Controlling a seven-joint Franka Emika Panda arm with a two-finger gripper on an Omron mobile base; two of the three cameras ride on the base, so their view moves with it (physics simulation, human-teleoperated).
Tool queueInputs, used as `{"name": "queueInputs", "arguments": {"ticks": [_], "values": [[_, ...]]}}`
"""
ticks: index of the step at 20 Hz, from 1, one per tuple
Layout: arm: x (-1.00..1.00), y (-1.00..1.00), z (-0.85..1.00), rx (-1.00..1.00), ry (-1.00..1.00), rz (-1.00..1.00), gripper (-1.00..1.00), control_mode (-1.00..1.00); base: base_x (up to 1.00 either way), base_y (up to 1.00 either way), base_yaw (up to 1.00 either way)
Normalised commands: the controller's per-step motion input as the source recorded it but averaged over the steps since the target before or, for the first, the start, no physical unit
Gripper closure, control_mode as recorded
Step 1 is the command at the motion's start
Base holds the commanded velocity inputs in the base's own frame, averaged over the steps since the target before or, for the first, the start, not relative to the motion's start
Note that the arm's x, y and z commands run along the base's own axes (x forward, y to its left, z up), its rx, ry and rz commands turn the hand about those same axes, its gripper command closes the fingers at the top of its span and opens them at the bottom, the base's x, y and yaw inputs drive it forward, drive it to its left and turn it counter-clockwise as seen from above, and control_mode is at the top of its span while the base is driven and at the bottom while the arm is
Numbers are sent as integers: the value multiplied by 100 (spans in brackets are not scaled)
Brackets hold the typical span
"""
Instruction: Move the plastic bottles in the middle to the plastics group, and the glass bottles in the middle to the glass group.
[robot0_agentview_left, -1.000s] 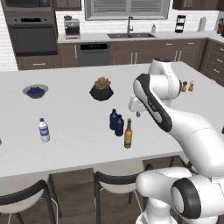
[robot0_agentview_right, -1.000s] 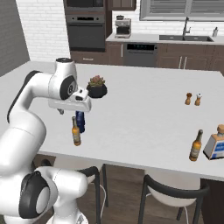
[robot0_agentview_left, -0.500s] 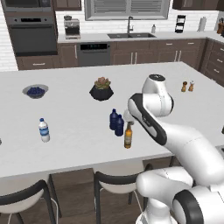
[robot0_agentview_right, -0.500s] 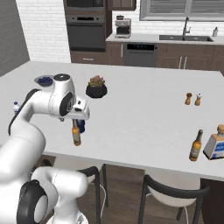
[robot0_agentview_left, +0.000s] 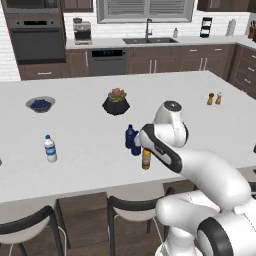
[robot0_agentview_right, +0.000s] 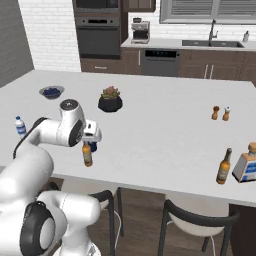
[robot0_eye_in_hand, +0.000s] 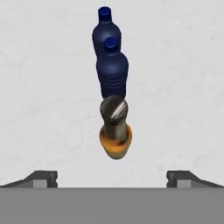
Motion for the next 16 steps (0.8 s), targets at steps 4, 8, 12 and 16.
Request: {"name": "queueInputs", "arguments": {"ticks": [4, 8, 12, 16], "values": [[26, 0, -13, -1, 5, 0, -100, -100, 0, 0, 0], [14, 0, -17, -1, 3, 0, -100, -100, 0, 0, 0], [0, 0, -25, 0, 0, 0, -100, -100, 0, 0, 0], [0, 3, -34, 0, 0, 0, -100, -100, 0, 0, 0]]}}
